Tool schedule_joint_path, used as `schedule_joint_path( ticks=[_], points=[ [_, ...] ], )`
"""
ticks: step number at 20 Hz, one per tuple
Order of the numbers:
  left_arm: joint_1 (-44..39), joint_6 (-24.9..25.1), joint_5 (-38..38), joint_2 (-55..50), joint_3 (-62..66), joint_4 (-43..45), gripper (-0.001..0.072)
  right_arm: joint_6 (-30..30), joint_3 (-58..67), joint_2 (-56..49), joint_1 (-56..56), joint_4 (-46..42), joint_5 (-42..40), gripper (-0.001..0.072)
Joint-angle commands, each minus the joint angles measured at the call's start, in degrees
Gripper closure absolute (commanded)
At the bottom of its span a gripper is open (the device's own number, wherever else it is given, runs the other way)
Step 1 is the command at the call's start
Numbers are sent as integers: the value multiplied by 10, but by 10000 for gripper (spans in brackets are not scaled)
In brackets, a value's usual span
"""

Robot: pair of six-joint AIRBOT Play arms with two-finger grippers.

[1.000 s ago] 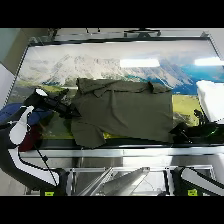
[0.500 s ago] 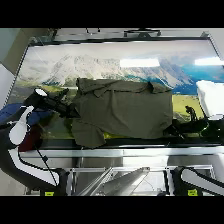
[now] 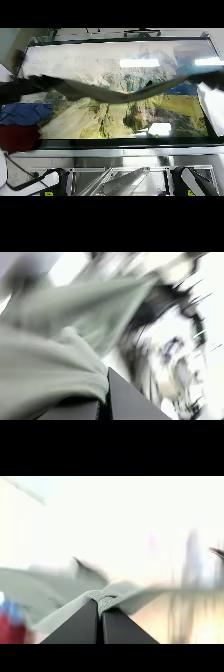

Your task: Fold the shirts.

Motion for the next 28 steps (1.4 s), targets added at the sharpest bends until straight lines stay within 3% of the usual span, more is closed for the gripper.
schedule_joint_path(
  ticks=[1,5,7,9,11,15,20,24,28],
  points=[
    [87,-3,-26,130,73,-306,683,-35,155,90,-54,125,-79,689],
    [208,-85,11,183,191,-261,678,-57,210,162,-102,115,-168,690],
    [244,-100,20,192,208,-205,677,-49,210,171,-102,75,-164,690],
    [248,-100,38,195,207,-111,678,-4,200,154,-96,37,-125,690],
    [219,-100,47,178,207,6,678,-3,162,130,-82,39,-99,691],
    [82,-100,53,82,207,169,677,-23,42,74,7,-2,-106,690],
    [-60,-99,109,-111,207,343,678,-75,-102,-52,126,-92,-234,690],
    [-88,-74,215,-280,208,378,678,-131,-122,-248,171,-62,-337,691],
    [-90,-62,245,-426,256,371,691,-205,-72,-431,172,59,-342,690]
  ],
)
